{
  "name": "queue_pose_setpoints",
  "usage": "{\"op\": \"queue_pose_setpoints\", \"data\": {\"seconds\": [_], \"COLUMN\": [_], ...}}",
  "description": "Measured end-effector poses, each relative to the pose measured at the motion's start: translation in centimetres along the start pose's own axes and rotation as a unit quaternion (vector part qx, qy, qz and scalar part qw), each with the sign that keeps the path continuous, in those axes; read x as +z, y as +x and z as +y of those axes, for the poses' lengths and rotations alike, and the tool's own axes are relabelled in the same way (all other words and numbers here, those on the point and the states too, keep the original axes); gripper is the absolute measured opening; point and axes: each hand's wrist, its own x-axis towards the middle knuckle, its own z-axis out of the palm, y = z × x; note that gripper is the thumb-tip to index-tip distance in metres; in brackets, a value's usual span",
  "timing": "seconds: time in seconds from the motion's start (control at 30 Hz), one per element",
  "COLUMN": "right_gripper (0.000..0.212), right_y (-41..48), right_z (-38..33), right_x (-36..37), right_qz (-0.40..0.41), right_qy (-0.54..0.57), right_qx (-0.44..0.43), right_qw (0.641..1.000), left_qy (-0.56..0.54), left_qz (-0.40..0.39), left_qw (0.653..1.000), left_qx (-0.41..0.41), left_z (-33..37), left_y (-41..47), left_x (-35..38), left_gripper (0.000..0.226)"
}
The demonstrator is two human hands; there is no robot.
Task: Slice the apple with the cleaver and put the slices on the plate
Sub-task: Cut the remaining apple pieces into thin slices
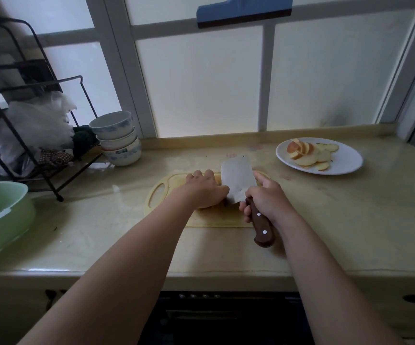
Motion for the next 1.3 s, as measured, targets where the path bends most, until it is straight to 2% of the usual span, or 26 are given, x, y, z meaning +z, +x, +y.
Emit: {"op": "queue_pose_setpoints", "data": {"seconds": [0.9,1.3], "right_gripper": [0.076,0.072], "right_y": [0.0,-1.6], "right_z": [-0.1,-0.3], "right_x": [0.0,-1.1], "right_qz": [-0.006,-0.041], "right_qy": [-0.031,-0.075], "right_qx": [0.002,0.002], "right_qw": [1.0,0.996], "left_qy": [-0.001,-0.005], "left_qz": [-0.002,-0.002], "left_qw": [1.0,1.0], "left_qx": [-0.007,0.011], "left_z": [0.2,-0.1], "left_y": [0.1,0.1], "left_x": [0.0,0.0], "left_gripper": [0.058,0.055]}}
